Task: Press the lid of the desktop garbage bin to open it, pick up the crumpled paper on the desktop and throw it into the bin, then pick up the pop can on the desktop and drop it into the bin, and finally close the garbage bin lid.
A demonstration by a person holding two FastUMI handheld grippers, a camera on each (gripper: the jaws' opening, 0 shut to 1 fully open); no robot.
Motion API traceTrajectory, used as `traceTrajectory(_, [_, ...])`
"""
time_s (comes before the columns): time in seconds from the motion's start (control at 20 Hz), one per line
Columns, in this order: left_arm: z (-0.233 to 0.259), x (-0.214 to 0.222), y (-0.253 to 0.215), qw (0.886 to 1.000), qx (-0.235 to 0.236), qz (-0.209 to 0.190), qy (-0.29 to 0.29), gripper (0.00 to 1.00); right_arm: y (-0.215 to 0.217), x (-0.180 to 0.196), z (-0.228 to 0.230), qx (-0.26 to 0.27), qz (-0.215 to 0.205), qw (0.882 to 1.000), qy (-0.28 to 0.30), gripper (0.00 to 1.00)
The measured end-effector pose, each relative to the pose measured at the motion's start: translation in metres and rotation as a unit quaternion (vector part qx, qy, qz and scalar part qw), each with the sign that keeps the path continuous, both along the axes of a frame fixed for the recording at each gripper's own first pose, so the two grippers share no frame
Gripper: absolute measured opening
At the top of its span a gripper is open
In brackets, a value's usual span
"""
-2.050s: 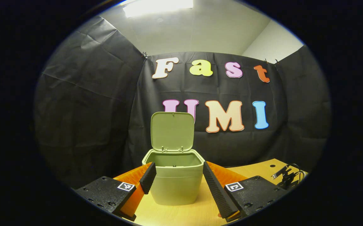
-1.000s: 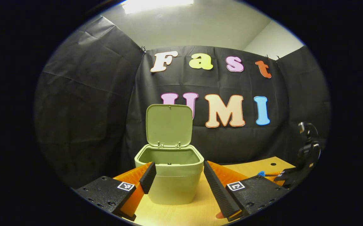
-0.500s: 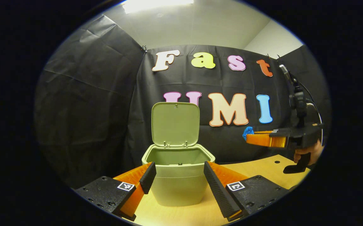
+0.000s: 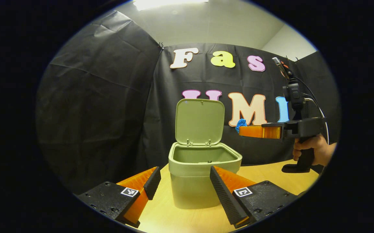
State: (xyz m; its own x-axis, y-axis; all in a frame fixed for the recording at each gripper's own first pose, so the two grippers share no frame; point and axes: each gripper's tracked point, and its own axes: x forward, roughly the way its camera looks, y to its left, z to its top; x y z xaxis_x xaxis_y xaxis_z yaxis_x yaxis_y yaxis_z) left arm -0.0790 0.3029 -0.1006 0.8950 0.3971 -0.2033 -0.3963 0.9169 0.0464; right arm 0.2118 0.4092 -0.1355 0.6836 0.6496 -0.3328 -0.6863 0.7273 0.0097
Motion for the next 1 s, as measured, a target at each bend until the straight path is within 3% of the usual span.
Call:
traceTrajectory(0.15, [-0.004,-0.005,0.003,1.000,-0.001,0.000,0.009,0.91,0.014,0.008,-0.025,-0.013,0.006,0.999,0.029,0.04])
traceTrajectory(0.25, [-0.008,-0.005,0.001,1.000,-0.004,-0.005,0.014,0.91,0.021,0.006,-0.037,-0.015,0.013,0.999,0.045,0.12])
traceTrajectory(0.5, [-0.016,0.002,-0.018,0.999,-0.008,-0.031,0.024,0.91,0.015,0.000,-0.033,-0.006,0.002,0.999,0.044,1.00])
traceTrajectory(0.75, [-0.020,0.010,-0.049,0.997,-0.018,-0.065,0.026,0.91,-0.025,-0.003,-0.004,0.021,-0.030,0.999,0.013,0.99])
traceTrajectory(1.0, [-0.031,0.027,-0.099,0.992,-0.037,-0.115,0.026,0.91,-0.111,-0.010,0.026,0.036,-0.095,0.994,-0.027,0.99])
